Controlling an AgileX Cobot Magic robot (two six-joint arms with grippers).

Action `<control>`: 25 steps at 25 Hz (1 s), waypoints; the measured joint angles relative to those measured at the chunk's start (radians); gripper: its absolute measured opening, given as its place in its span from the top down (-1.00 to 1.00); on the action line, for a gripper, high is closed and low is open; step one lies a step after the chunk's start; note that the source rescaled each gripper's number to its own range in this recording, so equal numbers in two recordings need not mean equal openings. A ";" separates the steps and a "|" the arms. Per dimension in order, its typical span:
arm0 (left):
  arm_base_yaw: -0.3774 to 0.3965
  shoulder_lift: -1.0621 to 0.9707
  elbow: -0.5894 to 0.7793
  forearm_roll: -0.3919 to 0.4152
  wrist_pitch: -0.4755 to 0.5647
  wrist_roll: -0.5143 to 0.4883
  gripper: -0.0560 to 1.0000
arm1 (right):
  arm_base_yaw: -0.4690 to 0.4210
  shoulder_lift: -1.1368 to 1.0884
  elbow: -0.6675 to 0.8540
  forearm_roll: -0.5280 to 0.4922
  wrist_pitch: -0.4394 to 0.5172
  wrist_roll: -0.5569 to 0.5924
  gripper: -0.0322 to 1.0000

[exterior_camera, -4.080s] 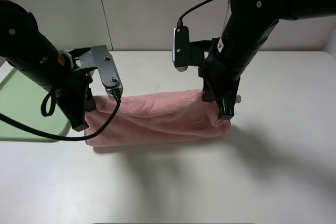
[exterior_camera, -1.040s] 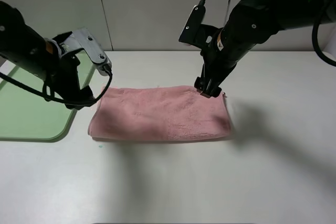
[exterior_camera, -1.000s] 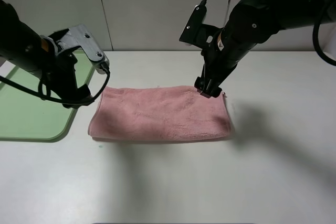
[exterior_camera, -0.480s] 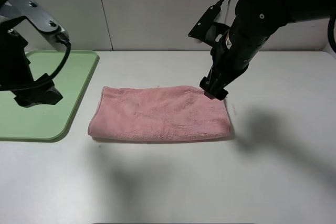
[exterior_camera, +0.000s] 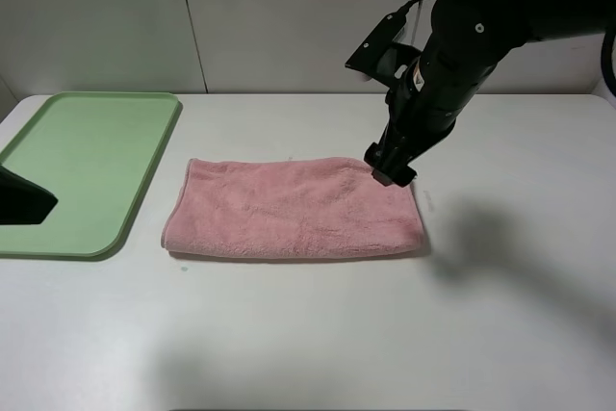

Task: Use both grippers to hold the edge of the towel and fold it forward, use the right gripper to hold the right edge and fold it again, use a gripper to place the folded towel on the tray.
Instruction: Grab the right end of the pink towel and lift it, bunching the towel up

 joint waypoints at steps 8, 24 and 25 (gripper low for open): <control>0.000 -0.184 0.000 -0.024 -0.030 -0.004 -0.93 | 0.000 0.000 0.000 0.016 0.000 0.002 -1.00; 0.000 -0.207 0.001 0.127 0.190 -0.252 -0.99 | 0.000 0.000 0.000 0.019 0.000 0.002 -1.00; 0.000 -0.215 0.001 0.128 0.190 -0.254 -0.99 | 0.000 0.000 0.000 0.019 0.000 0.002 -1.00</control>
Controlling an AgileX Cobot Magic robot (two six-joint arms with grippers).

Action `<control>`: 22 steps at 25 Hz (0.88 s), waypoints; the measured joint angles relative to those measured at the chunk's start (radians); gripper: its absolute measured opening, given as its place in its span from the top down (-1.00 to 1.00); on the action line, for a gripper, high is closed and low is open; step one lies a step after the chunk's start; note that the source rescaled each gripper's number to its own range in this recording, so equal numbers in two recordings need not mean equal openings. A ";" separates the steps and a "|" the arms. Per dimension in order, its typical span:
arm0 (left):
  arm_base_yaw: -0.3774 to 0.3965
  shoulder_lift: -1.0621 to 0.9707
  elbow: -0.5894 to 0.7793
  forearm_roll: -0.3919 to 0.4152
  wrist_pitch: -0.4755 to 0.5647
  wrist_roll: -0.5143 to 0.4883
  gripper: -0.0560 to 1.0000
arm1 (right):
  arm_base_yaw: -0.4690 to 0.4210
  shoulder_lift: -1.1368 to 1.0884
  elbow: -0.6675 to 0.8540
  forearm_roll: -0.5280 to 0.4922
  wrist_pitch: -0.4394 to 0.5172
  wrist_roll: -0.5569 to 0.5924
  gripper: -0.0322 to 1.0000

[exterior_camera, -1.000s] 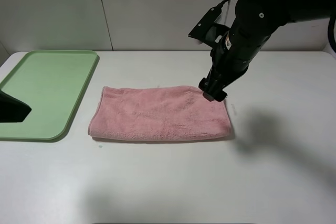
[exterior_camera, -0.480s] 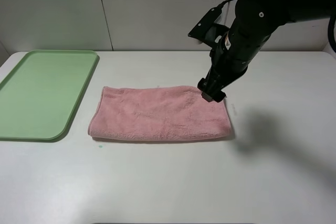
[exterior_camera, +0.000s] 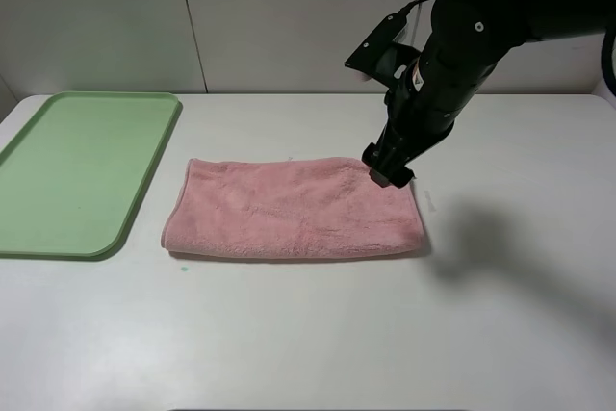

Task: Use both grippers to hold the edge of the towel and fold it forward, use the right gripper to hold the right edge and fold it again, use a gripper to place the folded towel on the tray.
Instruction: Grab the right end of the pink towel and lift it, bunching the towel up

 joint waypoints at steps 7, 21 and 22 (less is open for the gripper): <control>0.000 -0.177 0.000 -0.004 0.000 -0.003 -0.99 | 0.000 0.000 0.000 0.013 0.000 0.001 -1.00; 0.000 -0.592 0.028 -0.026 0.001 -0.036 -0.99 | 0.000 0.000 0.000 0.096 0.002 0.001 -1.00; 0.000 -0.608 0.050 -0.027 0.001 -0.041 -0.98 | 0.000 0.000 0.000 0.106 0.005 0.001 -1.00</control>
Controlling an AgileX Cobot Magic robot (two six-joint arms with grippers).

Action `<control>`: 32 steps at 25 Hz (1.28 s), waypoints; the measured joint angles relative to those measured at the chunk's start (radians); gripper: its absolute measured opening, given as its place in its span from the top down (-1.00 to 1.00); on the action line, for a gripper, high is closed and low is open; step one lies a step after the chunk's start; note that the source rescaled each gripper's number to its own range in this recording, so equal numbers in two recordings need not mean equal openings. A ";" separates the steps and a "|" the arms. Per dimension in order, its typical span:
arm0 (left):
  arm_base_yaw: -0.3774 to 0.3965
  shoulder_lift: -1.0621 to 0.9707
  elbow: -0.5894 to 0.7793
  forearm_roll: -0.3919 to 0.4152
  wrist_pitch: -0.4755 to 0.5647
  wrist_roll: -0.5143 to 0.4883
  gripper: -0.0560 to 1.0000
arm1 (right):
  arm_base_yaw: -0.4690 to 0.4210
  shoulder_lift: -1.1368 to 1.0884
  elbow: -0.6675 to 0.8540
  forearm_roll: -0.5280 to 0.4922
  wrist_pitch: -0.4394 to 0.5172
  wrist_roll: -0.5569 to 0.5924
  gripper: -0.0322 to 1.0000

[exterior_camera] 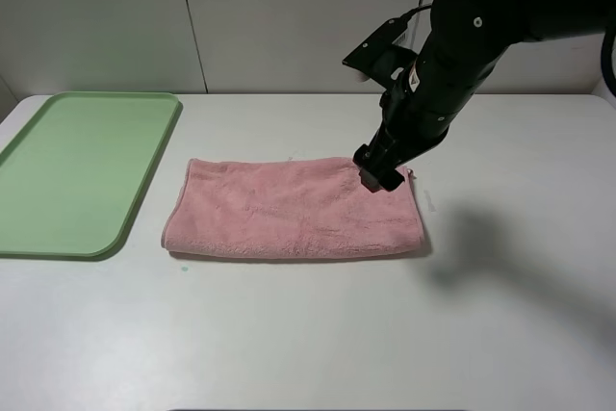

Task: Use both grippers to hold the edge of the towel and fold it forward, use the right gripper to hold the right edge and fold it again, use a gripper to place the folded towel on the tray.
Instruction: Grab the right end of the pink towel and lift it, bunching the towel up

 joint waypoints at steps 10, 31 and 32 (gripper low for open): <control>0.000 -0.032 0.250 -0.072 -0.052 -0.007 -0.83 | 0.000 0.000 0.000 0.042 0.059 0.009 -1.00; 0.003 -0.032 0.295 -0.075 -0.127 -0.007 -0.81 | 0.000 0.000 0.000 0.054 0.095 0.077 -1.00; 0.010 -0.032 0.295 -0.075 -0.127 -0.007 -0.81 | 0.000 0.000 0.000 0.054 0.095 0.077 -1.00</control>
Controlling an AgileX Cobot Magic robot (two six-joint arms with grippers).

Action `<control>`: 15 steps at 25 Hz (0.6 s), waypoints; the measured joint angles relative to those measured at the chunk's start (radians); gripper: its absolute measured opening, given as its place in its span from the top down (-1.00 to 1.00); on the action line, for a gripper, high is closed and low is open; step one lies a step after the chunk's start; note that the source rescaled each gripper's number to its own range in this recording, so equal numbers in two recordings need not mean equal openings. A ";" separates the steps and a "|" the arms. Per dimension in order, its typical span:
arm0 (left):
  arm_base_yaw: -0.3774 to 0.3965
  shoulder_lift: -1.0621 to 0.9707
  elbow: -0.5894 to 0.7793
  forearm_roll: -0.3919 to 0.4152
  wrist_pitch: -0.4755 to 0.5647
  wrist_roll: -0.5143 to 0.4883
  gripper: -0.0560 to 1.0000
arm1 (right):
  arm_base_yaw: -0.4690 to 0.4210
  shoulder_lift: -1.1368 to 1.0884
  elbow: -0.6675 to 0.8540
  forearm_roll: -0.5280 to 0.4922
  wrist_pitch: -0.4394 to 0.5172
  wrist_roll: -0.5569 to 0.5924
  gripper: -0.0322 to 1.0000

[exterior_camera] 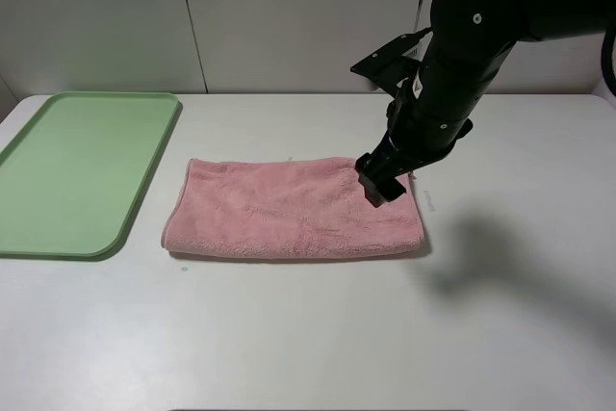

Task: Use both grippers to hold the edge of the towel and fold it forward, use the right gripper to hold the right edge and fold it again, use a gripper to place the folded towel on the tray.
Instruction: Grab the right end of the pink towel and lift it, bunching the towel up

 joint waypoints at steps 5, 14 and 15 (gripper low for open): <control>0.108 0.000 0.000 0.000 0.000 0.000 -0.81 | 0.000 0.000 0.000 0.041 0.000 0.001 -1.00; 0.346 0.000 0.000 0.000 -0.001 0.000 -0.81 | 0.000 0.000 0.000 0.119 0.008 0.167 -1.00; 0.374 0.000 0.000 0.000 -0.001 0.000 -0.81 | 0.000 0.000 0.000 0.119 0.008 0.188 -1.00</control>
